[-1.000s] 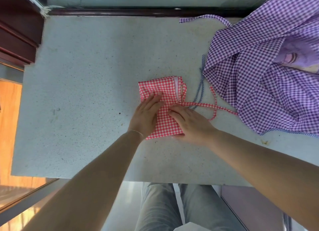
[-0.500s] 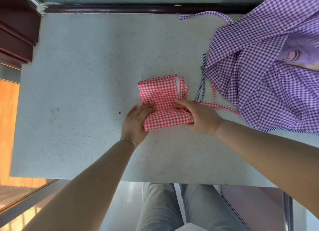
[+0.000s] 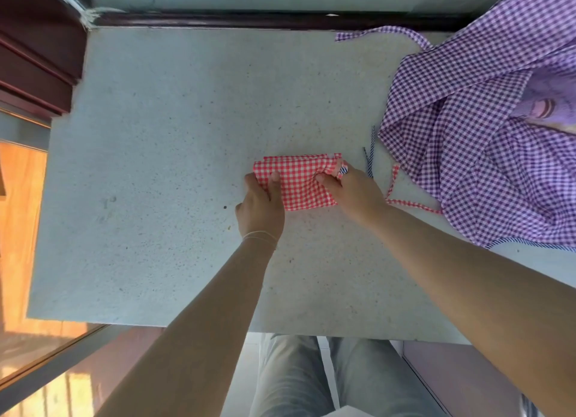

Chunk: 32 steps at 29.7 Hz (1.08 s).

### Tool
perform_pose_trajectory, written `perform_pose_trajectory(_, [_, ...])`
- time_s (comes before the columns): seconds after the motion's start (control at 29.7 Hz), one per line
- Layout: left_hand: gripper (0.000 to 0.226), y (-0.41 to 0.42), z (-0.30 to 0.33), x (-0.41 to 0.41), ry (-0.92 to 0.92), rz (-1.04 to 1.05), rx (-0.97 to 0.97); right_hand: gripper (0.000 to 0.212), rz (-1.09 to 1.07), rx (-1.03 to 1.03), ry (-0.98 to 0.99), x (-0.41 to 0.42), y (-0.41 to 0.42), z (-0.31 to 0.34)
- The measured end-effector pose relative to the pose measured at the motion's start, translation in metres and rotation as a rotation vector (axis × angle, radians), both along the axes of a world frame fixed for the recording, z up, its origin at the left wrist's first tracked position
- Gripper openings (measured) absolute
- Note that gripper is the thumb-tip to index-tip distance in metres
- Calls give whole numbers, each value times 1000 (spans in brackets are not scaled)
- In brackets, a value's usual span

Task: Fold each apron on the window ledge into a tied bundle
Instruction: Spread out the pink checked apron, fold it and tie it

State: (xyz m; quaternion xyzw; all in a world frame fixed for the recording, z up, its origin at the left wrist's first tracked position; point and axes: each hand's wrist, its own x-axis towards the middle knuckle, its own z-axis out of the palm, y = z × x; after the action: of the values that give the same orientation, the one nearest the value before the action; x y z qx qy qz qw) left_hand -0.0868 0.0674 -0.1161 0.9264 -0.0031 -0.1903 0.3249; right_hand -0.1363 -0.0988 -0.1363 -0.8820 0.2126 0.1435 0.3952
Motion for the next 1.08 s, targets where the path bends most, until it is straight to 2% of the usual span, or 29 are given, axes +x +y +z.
perform_pose_trajectory(0.13, [46, -10, -6, 7, 8, 67, 66, 53, -107, 12, 120, 10, 0, 3])
perform_pose_trajectory(0.24, [56, -13, -10, 13, -24, 32, 140, 55, -153, 23, 199, 17, 0, 4])
perform_pose_trajectory(0.34, [57, -12, -6, 18, -117, -140, 278, 61, -151, -4, 212, 18, 1, 2])
perform_pose_trajectory(0.44, [56, -15, -7, 26, -433, -469, 530, 59, -146, -16, 216, 20, -2, 2])
perform_pose_trajectory(0.54, [52, -21, -11, 33, -550, -748, 430, 55, -132, -33, 226, 23, -2, 3])
perform_pose_trajectory(0.74, [46, -22, -28, 29, -480, -691, 372, 51, -206, 43, 216, 17, -2, 2])
perform_pose_trajectory(0.81, [45, -21, -32, 30, -490, -674, 346, 46, -115, -185, 233, 15, -1, 6])
perform_pose_trajectory(0.87, [44, -19, -36, 32, -500, -657, 321, 51, -71, -404, 188, 13, -4, 13])
perform_pose_trajectory(0.91, [44, -19, -40, 33, -512, -651, 300, 60, -103, -394, 161, 14, -9, 15])
perform_pose_trajectory(0.97, [45, -17, -43, 33, -536, -639, 264, 75, -175, -177, 191, 20, -15, 16])
perform_pose_trajectory(1.08, [46, -17, -46, 34, -551, -626, 196, 80, -192, 124, 302, 34, -20, 14])
